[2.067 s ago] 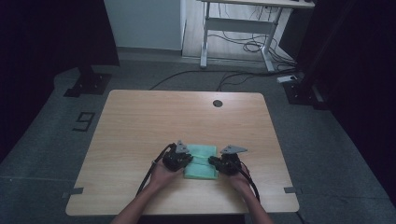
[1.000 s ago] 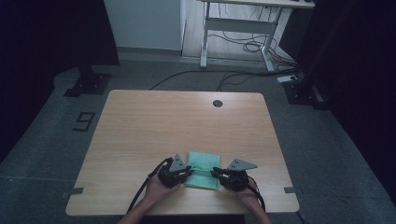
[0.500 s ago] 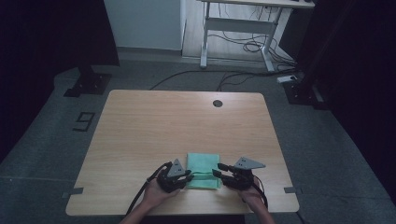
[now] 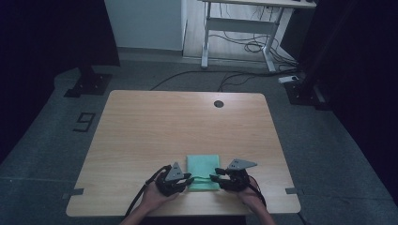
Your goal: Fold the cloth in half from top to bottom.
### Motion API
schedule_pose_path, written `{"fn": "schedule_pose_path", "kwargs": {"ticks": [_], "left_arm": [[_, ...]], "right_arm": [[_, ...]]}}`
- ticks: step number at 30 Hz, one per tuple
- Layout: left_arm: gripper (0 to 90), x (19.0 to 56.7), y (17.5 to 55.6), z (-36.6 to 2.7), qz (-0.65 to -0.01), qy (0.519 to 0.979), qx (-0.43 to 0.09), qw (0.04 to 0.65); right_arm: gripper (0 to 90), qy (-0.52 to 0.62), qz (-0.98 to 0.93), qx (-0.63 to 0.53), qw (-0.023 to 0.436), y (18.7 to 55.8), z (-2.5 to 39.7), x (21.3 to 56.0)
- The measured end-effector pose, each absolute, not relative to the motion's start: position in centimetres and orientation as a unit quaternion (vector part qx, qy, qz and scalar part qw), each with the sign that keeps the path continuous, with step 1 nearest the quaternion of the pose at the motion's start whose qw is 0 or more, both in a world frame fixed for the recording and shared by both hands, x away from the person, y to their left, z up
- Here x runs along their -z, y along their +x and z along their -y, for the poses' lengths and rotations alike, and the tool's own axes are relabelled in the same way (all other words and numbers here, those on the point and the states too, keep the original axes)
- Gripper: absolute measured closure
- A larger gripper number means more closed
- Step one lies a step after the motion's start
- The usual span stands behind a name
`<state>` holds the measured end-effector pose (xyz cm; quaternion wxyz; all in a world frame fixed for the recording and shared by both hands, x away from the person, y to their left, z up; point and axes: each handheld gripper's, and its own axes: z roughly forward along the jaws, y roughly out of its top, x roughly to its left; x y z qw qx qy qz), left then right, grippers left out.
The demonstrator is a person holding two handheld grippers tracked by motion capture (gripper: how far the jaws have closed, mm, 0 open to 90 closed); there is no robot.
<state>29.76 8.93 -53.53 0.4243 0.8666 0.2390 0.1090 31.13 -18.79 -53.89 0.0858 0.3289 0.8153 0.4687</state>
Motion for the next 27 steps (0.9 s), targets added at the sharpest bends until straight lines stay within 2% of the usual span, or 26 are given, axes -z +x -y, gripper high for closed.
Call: {"fn": "schedule_pose_path", "kwargs": {"ticks": [5, 8, 14, 22, 27], "left_arm": [[61.6, 53.2, 29.8, -9.1, -0.252, 0.856, -0.085, 0.443], [58.7, 52.5, 30.1, -9.0, -0.257, 0.85, -0.089, 0.451], [57.4, 51.2, 31.8, -8.3, -0.268, 0.839, -0.085, 0.465], [57.2, 52.1, 34.3, -6.4, -0.281, 0.854, -0.069, 0.432], [57.2, 52.9, 33.8, -6.2, -0.271, 0.868, -0.067, 0.41]], "right_arm": [[58.2, 0.32, -0.822, -0.464, 0.082, 30.1, 18.7, 54.2], [58.1, 0.318, -0.822, -0.465, 0.081, 29.7, 18.6, 54.3], [57.9, 0.315, -0.827, -0.457, 0.086, 29.0, 18.5, 54.6], [59.2, 0.309, -0.833, -0.45, 0.088, 28.4, 18.6, 54.9], [60.8, 0.301, -0.837, -0.446, 0.101, 27.8, 18.7, 55.0]]}}
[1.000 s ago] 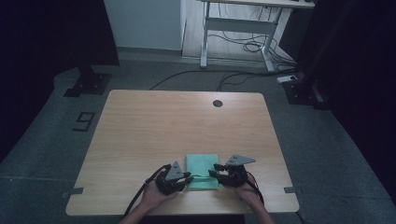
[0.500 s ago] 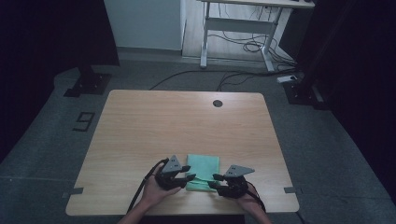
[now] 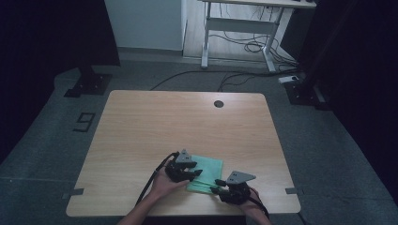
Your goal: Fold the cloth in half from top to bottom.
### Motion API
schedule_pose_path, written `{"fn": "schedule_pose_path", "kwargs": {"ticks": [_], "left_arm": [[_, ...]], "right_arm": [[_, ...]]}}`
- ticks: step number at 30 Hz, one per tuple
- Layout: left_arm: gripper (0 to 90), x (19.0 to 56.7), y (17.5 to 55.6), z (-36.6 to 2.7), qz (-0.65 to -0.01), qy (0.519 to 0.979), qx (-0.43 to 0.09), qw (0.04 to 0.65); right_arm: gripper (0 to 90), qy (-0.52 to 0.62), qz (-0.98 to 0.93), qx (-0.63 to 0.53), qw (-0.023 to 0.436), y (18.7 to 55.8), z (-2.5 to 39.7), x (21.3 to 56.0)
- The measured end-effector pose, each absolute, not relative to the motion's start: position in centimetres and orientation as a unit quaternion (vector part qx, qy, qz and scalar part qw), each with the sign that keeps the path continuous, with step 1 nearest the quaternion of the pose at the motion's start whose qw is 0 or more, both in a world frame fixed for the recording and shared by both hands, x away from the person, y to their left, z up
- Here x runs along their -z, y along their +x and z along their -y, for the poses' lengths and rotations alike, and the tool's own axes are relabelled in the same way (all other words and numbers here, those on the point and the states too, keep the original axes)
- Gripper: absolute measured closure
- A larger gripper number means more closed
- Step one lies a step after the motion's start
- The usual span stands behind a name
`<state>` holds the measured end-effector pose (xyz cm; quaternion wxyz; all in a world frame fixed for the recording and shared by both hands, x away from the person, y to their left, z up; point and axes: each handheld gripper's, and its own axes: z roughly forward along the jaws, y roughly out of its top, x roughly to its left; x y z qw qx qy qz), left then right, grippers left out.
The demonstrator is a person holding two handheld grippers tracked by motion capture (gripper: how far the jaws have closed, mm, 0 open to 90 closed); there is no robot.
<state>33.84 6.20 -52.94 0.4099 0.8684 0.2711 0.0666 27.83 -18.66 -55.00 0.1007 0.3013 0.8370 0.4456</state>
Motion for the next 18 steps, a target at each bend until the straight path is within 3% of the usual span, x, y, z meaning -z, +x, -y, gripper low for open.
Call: {"fn": "schedule_pose_path", "kwargs": {"ticks": [7, 14, 18], "left_arm": [[55.5, 53.5, 33.4, -6.0, -0.27, 0.875, -0.07, 0.395], [54.5, 53.9, 33.1, -6.2, -0.274, 0.875, -0.067, 0.394], [54.5, 54.1, 32.9, -6.4, -0.273, 0.874, -0.067, 0.396]], "right_arm": [[54.4, 0.304, -0.829, -0.455, 0.113, 28.0, 18.6, 54.4], [51.5, 0.354, -0.81, -0.449, 0.131, 30.6, 18.5, 54.1], [47.4, 0.331, -0.832, -0.425, 0.135, 29.5, 17.5, 54.6]]}}
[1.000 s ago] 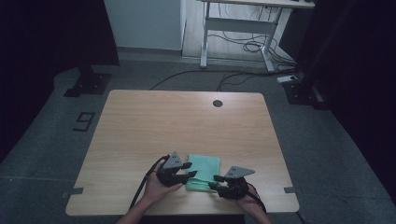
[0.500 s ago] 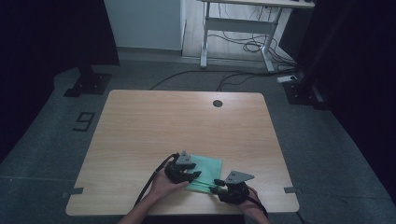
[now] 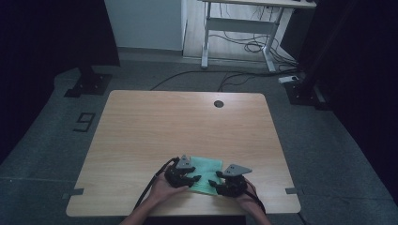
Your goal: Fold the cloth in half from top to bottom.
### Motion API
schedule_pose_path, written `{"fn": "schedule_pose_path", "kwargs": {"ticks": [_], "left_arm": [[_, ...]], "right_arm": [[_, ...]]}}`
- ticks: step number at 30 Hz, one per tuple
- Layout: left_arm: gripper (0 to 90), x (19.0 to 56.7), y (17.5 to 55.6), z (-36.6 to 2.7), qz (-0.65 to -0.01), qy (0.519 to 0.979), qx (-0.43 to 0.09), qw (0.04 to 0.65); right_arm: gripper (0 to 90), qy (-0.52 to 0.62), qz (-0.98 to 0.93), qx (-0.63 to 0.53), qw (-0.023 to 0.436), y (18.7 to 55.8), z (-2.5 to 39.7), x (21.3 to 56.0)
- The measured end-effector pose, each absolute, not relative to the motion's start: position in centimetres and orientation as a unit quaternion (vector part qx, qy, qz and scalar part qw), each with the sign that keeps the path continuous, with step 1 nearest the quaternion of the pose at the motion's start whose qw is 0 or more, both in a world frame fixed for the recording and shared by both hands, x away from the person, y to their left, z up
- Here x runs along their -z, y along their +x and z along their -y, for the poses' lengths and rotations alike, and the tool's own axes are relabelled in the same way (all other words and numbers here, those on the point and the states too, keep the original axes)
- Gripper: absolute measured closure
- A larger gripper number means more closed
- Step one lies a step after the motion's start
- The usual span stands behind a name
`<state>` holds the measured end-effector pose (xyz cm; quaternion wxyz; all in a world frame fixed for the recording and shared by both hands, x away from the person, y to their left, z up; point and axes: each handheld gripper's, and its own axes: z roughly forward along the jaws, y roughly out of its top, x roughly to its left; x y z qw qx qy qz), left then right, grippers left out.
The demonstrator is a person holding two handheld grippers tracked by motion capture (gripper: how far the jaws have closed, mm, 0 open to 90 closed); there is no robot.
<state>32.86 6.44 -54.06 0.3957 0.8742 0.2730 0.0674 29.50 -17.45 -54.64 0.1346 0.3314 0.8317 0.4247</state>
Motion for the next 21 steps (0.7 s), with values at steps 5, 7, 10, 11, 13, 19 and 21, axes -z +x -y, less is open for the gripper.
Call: {"fn": "schedule_pose_path", "kwargs": {"ticks": [5, 7, 10, 11, 13, 19, 21], "left_arm": [[53.5, 54.0, 32.5, -6.3, -0.274, 0.877, -0.073, 0.387], [52.4, 54.0, 32.3, -6.3, -0.273, 0.878, -0.075, 0.385], [50.9, 54.1, 32.2, -6.3, -0.276, 0.877, -0.077, 0.386], [50.8, 54.1, 32.3, -6.3, -0.277, 0.877, -0.078, 0.385], [50.4, 54.2, 32.4, -6.2, -0.279, 0.876, -0.079, 0.386], [50.1, 54.1, 33.8, -6.3, -0.292, 0.873, -0.08, 0.384], [50.1, 54.1, 34.5, -6.3, -0.296, 0.872, -0.081, 0.381]], "right_arm": [[34.5, 0.331, -0.843, -0.399, 0.144, 28.4, 16.9, 55.0], [34.4, 0.334, -0.843, -0.397, 0.142, 28.3, 16.9, 55.3], [34.7, 0.335, -0.845, -0.394, 0.14, 28.4, 16.9, 55.2], [35.0, 0.334, -0.845, -0.394, 0.141, 28.5, 16.8, 55.2], [35.5, 0.334, -0.844, -0.395, 0.141, 28.6, 16.8, 55.2], [36.8, 0.334, -0.842, -0.4, 0.141, 30.1, 16.9, 55.3], [36.9, 0.333, -0.842, -0.401, 0.142, 30.9, 16.7, 55.3]]}}
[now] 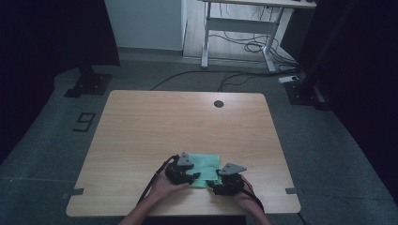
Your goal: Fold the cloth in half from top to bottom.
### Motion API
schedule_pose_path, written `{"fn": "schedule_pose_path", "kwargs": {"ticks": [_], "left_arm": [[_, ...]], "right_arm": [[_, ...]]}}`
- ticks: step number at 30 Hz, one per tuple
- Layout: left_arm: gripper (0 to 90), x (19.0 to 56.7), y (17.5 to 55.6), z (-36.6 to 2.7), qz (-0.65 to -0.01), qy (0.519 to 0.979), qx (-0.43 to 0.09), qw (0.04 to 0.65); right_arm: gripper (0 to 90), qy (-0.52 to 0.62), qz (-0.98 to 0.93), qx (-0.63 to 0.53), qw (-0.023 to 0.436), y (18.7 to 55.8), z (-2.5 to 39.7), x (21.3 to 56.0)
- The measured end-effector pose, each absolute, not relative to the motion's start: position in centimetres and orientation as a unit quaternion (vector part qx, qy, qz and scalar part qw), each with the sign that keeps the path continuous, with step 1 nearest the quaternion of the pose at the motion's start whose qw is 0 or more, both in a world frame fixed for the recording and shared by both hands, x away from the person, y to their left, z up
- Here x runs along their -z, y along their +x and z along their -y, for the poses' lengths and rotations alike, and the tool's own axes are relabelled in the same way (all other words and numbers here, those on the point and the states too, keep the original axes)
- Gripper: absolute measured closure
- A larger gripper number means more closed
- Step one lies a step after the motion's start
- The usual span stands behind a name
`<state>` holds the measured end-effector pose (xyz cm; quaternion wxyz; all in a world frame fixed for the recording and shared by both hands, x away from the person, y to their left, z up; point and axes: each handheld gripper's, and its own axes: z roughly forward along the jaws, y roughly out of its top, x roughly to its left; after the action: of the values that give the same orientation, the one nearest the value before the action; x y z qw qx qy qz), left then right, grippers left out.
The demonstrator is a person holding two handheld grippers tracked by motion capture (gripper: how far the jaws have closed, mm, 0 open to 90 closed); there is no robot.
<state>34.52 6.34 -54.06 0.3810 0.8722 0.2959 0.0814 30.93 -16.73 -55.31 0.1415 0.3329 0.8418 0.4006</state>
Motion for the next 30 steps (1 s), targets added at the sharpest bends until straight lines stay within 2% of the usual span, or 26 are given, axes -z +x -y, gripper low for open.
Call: {"fn": "schedule_pose_path", "kwargs": {"ticks": [14, 19, 30], "left_arm": [[48.7, 53.6, 41.0, -6.2, -0.315, 0.874, -0.093, 0.357], [48.8, 53.6, 41.8, -6.3, -0.322, 0.872, -0.095, 0.357], [46.5, 53.2, 41.9, -6.3, -0.328, 0.87, -0.097, 0.355]], "right_arm": [[38.3, 0.358, -0.831, -0.399, 0.15, 36.9, 15.7, 55.3], [38.5, 0.364, -0.828, -0.401, 0.148, 38.2, 15.6, 55.3], [36.7, 0.362, -0.824, -0.406, 0.157, 38.1, 15.6, 55.2]]}}
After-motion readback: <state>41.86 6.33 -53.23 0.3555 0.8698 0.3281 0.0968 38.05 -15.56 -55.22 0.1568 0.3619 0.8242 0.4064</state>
